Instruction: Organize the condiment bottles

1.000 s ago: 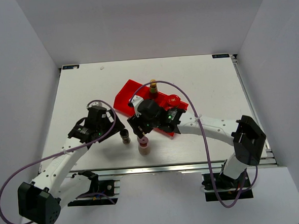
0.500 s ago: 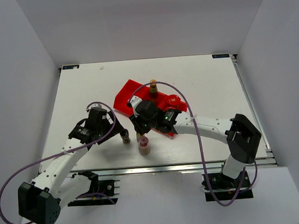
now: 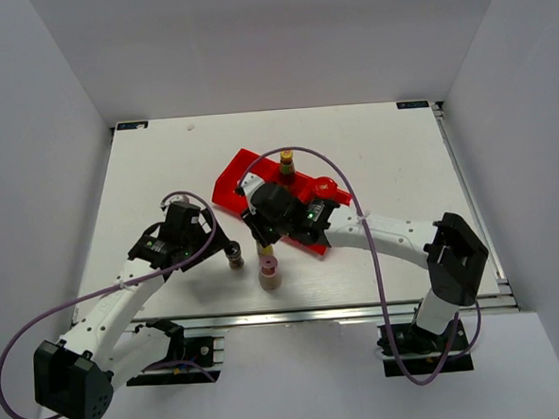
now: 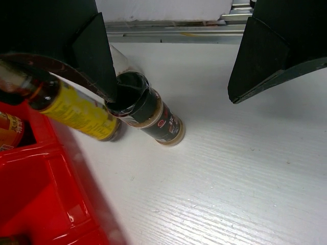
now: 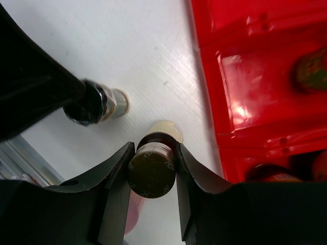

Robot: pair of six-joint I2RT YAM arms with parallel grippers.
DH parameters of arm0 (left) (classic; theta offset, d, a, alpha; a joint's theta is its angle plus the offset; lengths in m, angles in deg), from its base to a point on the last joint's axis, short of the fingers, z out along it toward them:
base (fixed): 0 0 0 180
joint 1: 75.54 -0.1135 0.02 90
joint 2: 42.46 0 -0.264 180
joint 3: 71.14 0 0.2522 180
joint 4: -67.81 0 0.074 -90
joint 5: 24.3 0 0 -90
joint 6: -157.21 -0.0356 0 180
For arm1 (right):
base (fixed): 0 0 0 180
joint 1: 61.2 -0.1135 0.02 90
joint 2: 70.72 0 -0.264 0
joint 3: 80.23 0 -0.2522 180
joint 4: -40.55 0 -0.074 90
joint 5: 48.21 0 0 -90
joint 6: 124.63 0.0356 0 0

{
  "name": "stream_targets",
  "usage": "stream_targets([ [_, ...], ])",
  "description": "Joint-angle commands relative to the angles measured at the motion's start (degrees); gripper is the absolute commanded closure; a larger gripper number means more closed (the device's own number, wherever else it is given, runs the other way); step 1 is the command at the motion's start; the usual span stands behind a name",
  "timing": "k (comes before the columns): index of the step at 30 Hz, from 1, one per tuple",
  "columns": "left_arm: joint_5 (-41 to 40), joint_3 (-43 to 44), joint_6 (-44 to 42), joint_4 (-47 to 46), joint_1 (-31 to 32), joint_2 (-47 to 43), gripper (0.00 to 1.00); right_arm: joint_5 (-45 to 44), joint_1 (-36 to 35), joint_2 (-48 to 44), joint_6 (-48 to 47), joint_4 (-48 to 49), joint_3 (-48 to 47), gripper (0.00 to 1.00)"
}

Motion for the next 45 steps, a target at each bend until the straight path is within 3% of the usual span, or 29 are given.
stream_targets([
  [1,-1.32,1.55,-0.07,0.47,0.36,-1.27,0.0,-4.06,0.12,-2.82,-2.26,2.03,-7.18,0.78],
  [13,0.0,4.54,-2.27,-0.5,0.36,1.1,0.0,-7.06,6.71,-2.39,-6.92,1.68,-13.87,0.79],
  [21,1.58,5.85,-4.55,-0.59,0.36,2.59,0.0,-0.65,13.91,2.09,-6.39,1.41,-16.68,0.79],
  [31,3.52,6.3,-5.88,-0.41,0.36,3.3,0.0,5.25,17.26,8.33,-4.37,1.59,-17.74,0.8],
  [45,5.97,4.8,-5.96,-0.94,0.36,3.91,0.0,8.68,18.32,13.44,-1.82,2.12,-17.65,0.64],
])
